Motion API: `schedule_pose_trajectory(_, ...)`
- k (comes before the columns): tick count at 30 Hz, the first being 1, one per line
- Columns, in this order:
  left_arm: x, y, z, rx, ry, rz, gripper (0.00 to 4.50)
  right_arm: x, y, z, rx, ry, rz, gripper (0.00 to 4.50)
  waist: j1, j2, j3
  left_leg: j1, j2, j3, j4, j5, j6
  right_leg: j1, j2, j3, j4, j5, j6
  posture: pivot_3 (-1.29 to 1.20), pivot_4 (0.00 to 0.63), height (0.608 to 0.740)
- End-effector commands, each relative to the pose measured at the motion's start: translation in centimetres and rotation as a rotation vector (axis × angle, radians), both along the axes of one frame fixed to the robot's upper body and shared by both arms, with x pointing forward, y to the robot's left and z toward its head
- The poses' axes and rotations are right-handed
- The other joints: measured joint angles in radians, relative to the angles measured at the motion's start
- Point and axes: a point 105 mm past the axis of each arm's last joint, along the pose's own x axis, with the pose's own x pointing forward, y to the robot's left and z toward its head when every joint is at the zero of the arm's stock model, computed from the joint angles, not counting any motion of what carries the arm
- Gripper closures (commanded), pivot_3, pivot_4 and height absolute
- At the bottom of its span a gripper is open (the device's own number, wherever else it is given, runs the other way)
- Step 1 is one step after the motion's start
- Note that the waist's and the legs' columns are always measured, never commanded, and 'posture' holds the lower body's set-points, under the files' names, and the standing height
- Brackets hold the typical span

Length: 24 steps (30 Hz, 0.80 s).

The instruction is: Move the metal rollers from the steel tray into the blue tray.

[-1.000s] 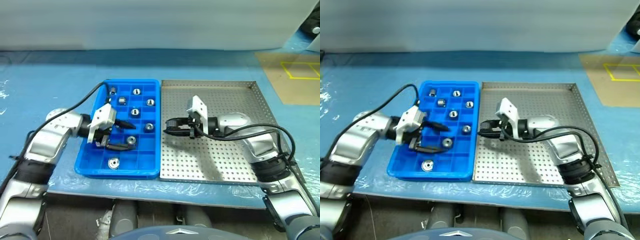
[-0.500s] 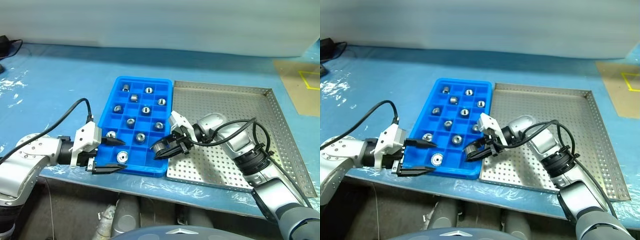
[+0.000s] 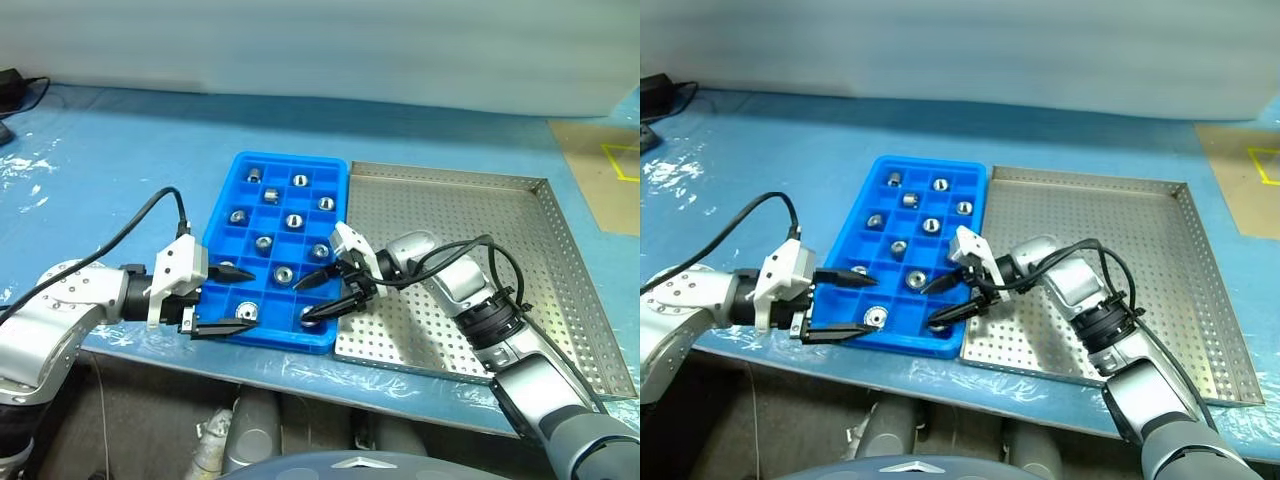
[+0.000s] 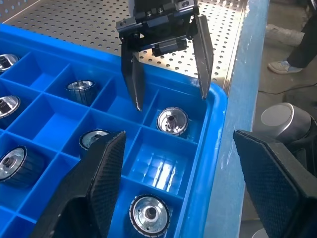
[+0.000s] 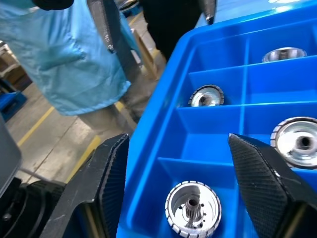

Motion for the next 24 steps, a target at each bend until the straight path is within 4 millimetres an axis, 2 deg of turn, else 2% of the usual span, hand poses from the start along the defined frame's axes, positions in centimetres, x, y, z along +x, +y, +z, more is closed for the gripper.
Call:
schedule_pose_trajectory(1,0.7,-0.6,0.4,-0.008,-0.035,-0.047,0.81,0.7,-0.6,1.7,0.044,-0.079,-0.057,1.25,-0.001,0.000,0.000,0.000,0.000,0.000,0.000,0.000,0.000,0.000,0.000,0.000,0.000,0.000,0.000,0.17,0.150,0.740)
schedule_pose_trajectory(5,2.3,-1.5,0.6,-0.024,-0.056,-0.095,0.81,1.9,-2.9,3.8,0.062,-0.156,-0.186,1.25,-0.003,0.000,0.000,0.000,0.000,0.001,0.001,0.002,-0.003,0.000,0.000,0.000,0.001,0.000,0.000,0.09,0.150,0.740)
schedule_pose_trajectory(8,3.7,-2.2,0.4,-0.035,-0.075,-0.123,0.81,1.4,-5.4,4.3,0.020,-0.205,-0.240,1.25,-0.004,0.000,0.000,0.000,-0.001,0.003,0.001,0.002,-0.003,0.001,0.000,0.001,0.001,0.000,0.000,0.00,0.150,0.740)
schedule_pose_trajectory(12,6.8,-4.1,-0.6,-0.008,-0.175,-0.141,0.81,1.7,-9.6,4.5,-0.006,-0.222,-0.449,1.25,-0.016,0.000,-0.001,0.001,-0.001,0.006,0.001,0.002,-0.003,0.002,0.001,0.001,0.000,0.000,0.001,-0.09,0.150,0.740)
schedule_pose_trajectory(14,8.3,-5.2,-0.5,-0.047,-0.206,-0.121,0.81,2.1,-10.9,4.5,0.001,-0.246,-0.552,1.25,-0.030,-0.001,-0.001,0.000,-0.001,0.006,0.002,0.002,-0.003,0.002,0.001,0.001,0.000,0.001,0.001,-0.13,0.150,0.740)
schedule_pose_trajectory(16,9.9,-5.9,-1.2,-0.045,-0.240,-0.088,0.81,2.7,-12.0,4.4,0.020,-0.275,-0.660,1.25,-0.049,-0.001,-0.001,0.000,-0.001,0.006,0.003,0.002,-0.002,0.002,0.001,0.001,0.000,0.001,0.001,-0.17,0.150,0.740)
schedule_pose_trajectory(19,11.1,-7.0,-2.8,-0.061,-0.215,-0.079,0.81,4.2,-13.8,4.7,0.083,-0.336,-0.886,1.25,-0.083,-0.001,-0.002,0.000,-0.001,0.006,0.004,0.002,-0.002,0.002,0.001,0.002,0.001,0.001,0.001,-0.21,0.150,0.740)
schedule_pose_trajectory(22,12.3,-8.0,-3.0,-0.109,-0.206,-0.035,0.81,3.9,-14.4,3.9,0.094,-0.331,-0.971,1.25,-0.100,-0.001,-0.002,0.000,-0.001,0.006,0.004,0.001,-0.002,0.001,0.002,0.002,0.001,0.001,0.001,-0.22,0.150,0.740)
schedule_pose_trajectory(24,12.5,-8.4,-2.7,-0.140,-0.197,-0.038,0.81,3.7,-14.6,3.5,0.098,-0.334,-1.018,1.25,-0.106,-0.001,-0.002,0.000,-0.001,0.006,0.004,0.001,0.000,0.002,0.002,0.001,0.000,0.001,0.001,-0.24,0.150,0.740)
